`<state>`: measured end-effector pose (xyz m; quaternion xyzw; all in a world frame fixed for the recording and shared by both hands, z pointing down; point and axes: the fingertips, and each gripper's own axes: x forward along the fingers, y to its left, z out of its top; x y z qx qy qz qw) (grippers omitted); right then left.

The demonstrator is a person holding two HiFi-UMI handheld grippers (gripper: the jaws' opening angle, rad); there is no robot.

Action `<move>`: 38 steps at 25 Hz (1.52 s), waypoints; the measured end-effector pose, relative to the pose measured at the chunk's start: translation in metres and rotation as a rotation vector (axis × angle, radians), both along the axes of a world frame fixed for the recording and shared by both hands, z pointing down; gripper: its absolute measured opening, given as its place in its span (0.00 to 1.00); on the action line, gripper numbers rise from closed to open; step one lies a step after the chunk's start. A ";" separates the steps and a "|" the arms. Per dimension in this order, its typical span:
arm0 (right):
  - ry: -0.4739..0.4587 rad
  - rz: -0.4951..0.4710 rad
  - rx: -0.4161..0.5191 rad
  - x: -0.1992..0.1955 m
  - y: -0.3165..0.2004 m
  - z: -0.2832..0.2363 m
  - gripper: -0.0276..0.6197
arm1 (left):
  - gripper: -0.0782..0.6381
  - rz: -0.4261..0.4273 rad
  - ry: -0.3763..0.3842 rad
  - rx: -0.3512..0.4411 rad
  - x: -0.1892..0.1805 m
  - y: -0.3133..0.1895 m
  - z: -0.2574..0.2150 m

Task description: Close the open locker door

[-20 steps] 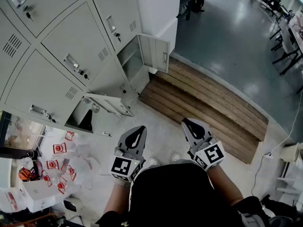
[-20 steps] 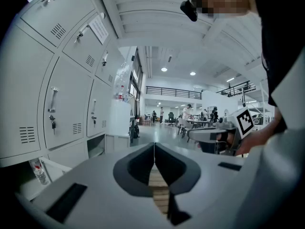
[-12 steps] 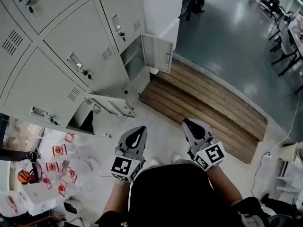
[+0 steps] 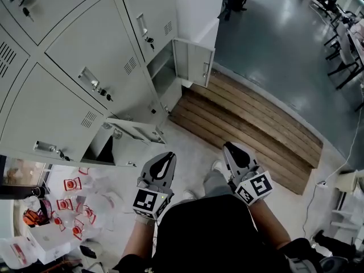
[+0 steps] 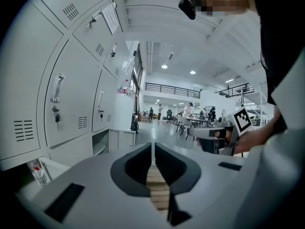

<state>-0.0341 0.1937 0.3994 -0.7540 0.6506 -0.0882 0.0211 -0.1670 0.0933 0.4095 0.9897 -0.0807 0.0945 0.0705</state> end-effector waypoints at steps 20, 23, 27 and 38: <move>-0.114 -0.242 -0.052 0.223 -0.166 0.052 0.11 | 0.14 -0.255 -0.105 -0.022 0.199 -0.127 0.013; -0.090 -0.264 -0.083 0.258 -0.185 0.066 0.11 | 0.14 -0.308 -0.149 -0.047 0.210 -0.134 0.019; -0.069 -0.263 -0.122 0.304 -0.213 0.087 0.11 | 0.14 -0.349 -0.176 -0.051 0.221 -0.138 0.020; -0.030 -0.202 -0.267 0.392 -0.283 0.154 0.23 | 0.14 -0.417 -0.205 -0.060 0.209 -0.163 0.032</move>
